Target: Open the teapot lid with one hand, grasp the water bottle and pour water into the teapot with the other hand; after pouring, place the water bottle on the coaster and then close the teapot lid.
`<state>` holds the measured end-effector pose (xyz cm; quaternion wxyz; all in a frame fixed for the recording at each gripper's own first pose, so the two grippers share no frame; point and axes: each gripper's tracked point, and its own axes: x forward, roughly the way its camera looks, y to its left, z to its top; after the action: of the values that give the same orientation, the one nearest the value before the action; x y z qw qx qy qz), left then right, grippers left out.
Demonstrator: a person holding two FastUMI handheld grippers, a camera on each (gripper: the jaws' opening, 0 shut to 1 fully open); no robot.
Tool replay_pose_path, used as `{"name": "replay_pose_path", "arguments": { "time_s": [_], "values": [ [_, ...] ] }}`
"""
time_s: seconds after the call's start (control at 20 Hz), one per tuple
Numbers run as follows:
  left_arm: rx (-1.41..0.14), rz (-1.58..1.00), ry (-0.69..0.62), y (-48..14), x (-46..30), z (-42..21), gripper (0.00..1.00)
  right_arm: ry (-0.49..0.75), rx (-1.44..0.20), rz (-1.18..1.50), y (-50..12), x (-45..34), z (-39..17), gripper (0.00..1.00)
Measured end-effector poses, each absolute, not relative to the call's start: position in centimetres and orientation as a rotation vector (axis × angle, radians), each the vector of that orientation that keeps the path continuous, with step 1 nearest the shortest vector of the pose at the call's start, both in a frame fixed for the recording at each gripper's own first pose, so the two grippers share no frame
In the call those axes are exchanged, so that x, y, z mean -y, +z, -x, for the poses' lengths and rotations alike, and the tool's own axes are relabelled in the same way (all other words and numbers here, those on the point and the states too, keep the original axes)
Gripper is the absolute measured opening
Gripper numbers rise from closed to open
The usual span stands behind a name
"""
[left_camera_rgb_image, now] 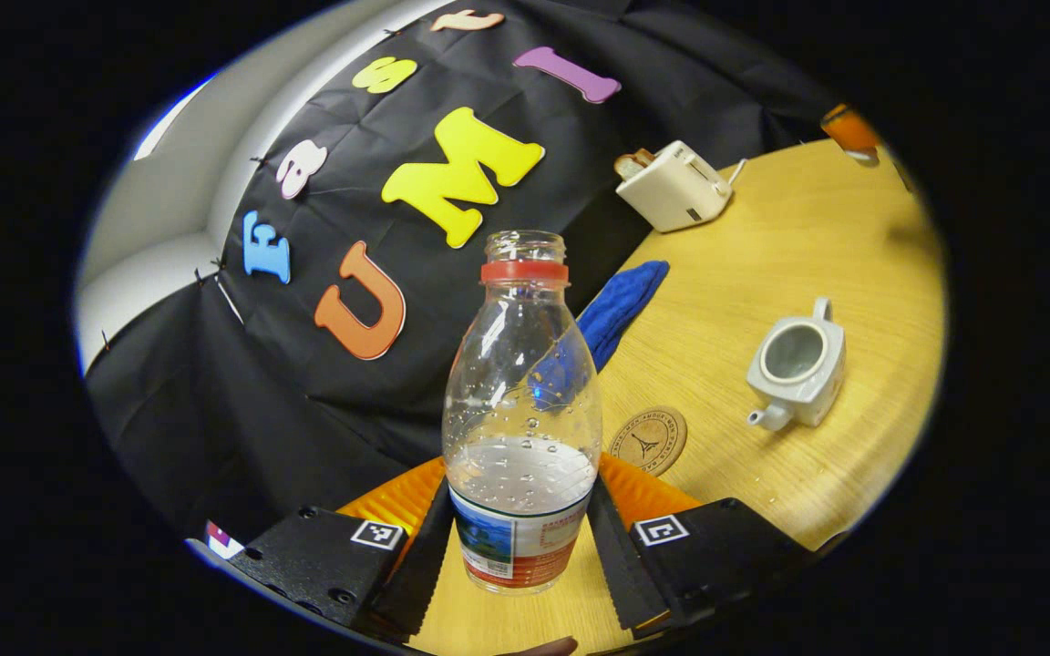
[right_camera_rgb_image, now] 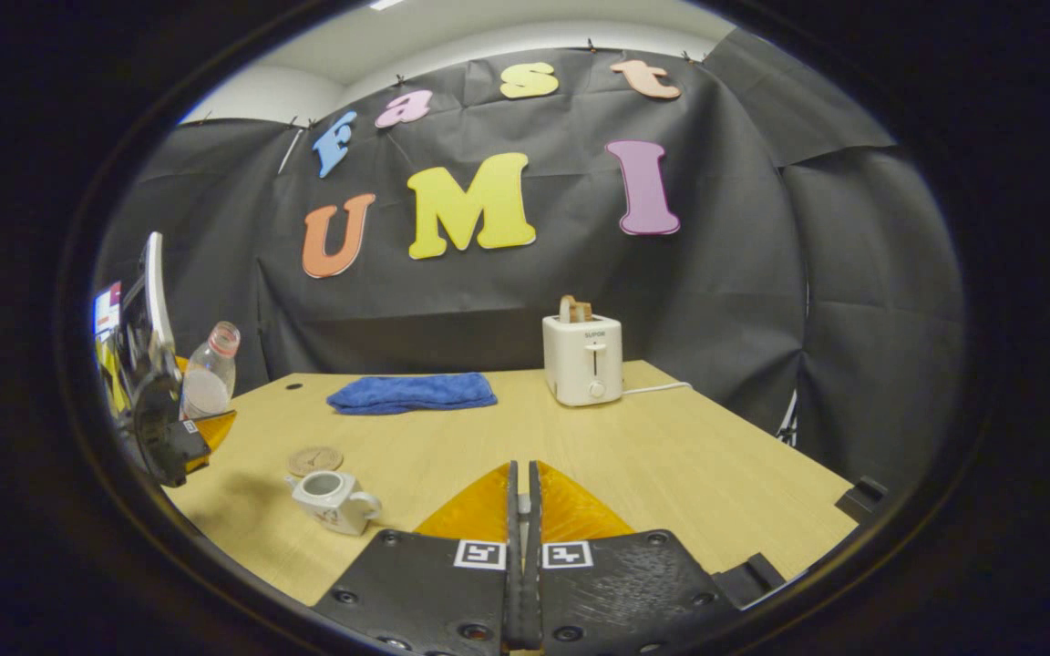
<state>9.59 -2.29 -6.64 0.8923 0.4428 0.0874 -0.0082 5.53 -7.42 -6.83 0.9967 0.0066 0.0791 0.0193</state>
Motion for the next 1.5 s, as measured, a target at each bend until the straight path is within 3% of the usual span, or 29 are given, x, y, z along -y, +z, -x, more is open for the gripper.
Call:
{"name": "replay_pose_path", "arguments": {
  "time_s": [0.6,1.45,1.5],
  "values": [
    [-0.239,-1.45,-0.014,-9.6,3.2,-8.5,0.76,-0.017,-0.162,0.044,-7.1,9.3,-6.0,0.0],
    [-0.259,-1.839,-0.069,-9.6,6.1,-7.3,0.76,-0.017,-0.168,0.033,-7.2,9.8,-6.0,0.0],
    [-0.263,-1.859,-0.069,-9.5,6.1,-7.3,0.8,-0.017,-0.168,0.031,-7.2,9.7,-6.1,0.0]
  ]
}}
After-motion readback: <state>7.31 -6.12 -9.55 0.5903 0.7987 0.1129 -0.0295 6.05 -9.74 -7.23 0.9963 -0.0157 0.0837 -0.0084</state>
